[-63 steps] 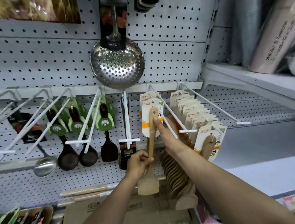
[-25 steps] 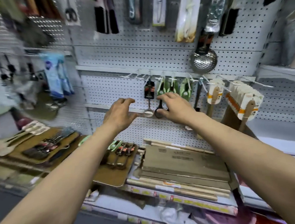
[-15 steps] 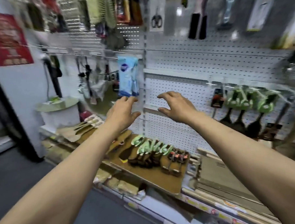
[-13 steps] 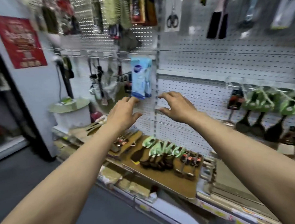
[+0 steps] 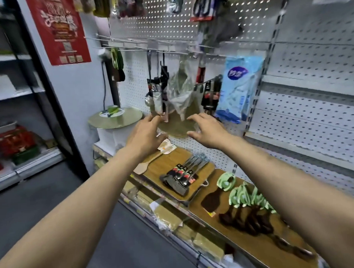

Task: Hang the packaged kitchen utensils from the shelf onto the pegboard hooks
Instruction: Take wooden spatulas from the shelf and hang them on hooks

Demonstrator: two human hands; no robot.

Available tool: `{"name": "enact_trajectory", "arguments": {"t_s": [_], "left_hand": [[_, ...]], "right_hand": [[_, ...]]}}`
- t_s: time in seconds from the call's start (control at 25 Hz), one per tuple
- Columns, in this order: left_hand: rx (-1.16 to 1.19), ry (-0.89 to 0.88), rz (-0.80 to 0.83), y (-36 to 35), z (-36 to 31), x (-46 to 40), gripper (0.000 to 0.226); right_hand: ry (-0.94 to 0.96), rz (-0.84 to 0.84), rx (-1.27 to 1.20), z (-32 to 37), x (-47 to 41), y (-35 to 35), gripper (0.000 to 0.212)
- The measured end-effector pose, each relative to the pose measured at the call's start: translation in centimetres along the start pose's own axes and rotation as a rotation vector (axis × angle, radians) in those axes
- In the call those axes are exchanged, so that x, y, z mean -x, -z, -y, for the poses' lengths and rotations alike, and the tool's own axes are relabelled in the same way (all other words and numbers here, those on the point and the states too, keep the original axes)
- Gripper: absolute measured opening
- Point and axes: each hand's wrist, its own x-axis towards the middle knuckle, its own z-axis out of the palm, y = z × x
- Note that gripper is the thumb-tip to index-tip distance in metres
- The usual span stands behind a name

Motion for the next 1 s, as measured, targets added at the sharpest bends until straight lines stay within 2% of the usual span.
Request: {"name": "enact_trajectory", "arguments": {"t_s": [0.16,0.32,0.56,0.68,1.0], "left_hand": [[0.037,0.038,0.115,-5.5,6.8,-8.2,0.050],[0.052,0.112,0.255,-11.5,13.9,-16.0,0.051],[0.168,0.238,0.412,-21.5,23.8,-21.4,0.047],[0.243,0.284,0.494,-28.1,29.4,-23.7,0.045],[0.300,0.259,0.766,-41.7,40.6,-29.1,0.035]], "right_hand": [[-0.055,0.076,-0.072,-2.6,-10.4,-7.0,0.051],[-0.136,0.245,-0.100,-4.9,-20.1,-14.9,0.052],[-0.313,0.421,-0.153,-7.2,-27.9,-26.3,0.047],[-0.460,0.487,-0.223,-8.0,-30.6,-33.3,0.045],[-0.981,0.452,-0.493,-8.1,-39.2,-48.5,0.034]]}}
